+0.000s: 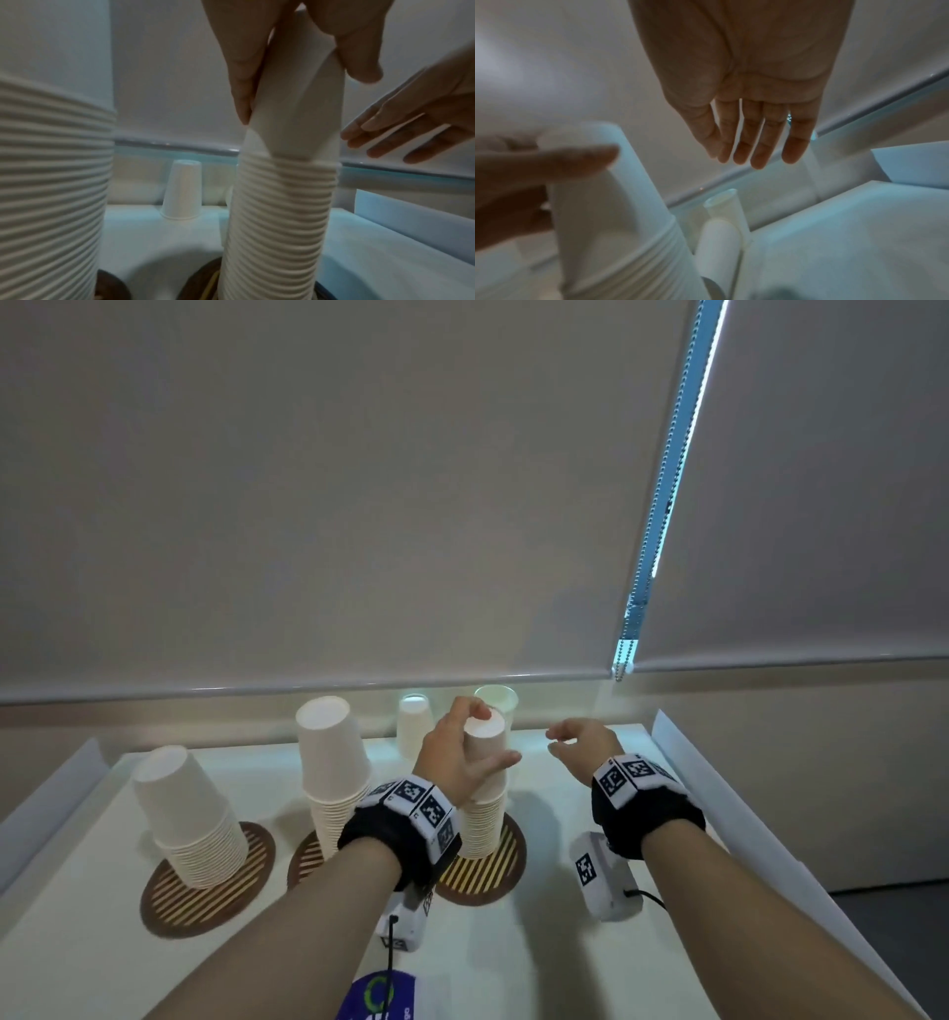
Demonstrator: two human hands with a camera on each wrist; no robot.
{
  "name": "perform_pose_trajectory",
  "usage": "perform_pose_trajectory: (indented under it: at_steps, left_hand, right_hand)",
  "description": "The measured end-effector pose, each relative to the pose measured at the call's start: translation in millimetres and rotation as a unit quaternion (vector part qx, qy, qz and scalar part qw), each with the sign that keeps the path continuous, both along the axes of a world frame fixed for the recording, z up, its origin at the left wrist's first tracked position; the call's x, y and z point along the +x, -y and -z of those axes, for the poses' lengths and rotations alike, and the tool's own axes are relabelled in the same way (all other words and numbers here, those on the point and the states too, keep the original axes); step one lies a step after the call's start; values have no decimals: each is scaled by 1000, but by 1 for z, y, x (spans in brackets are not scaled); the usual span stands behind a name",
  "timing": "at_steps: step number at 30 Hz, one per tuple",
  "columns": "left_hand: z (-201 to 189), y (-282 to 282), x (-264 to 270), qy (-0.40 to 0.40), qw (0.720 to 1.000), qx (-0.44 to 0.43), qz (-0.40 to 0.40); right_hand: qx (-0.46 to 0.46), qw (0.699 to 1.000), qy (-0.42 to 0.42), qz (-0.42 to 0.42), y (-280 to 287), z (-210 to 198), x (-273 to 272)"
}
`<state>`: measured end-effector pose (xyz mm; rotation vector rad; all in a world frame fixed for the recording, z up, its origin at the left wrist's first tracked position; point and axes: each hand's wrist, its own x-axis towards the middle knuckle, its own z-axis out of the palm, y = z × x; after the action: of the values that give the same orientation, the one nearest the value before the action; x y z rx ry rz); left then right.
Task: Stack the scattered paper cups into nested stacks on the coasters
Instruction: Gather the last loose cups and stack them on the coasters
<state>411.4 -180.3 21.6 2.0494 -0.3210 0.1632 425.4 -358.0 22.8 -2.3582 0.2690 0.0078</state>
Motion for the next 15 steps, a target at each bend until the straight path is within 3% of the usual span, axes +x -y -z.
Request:
perform_pose_trajectory:
  at_steps: [5,7,10,12,15]
  left_hand:
    - [17,2,0,42,997,-66,11]
    - [22,1,0,47,990,-136,0]
    - [29,-6,10,66,952,-271,-128]
    - [35,-13,24,65,944,-257,-196]
    - [48,-19,42,50,970,-122,-204]
  right_hand:
    - [-97,992,36,-69,-11,22,37]
    - [-138,986,36,-90,-15,29,50]
    - [-175,976,30,-123,-20,36,69]
    - [-189,971,14,-146,-25,43,79]
    - [-157,975,-13,-153,-34,55,89]
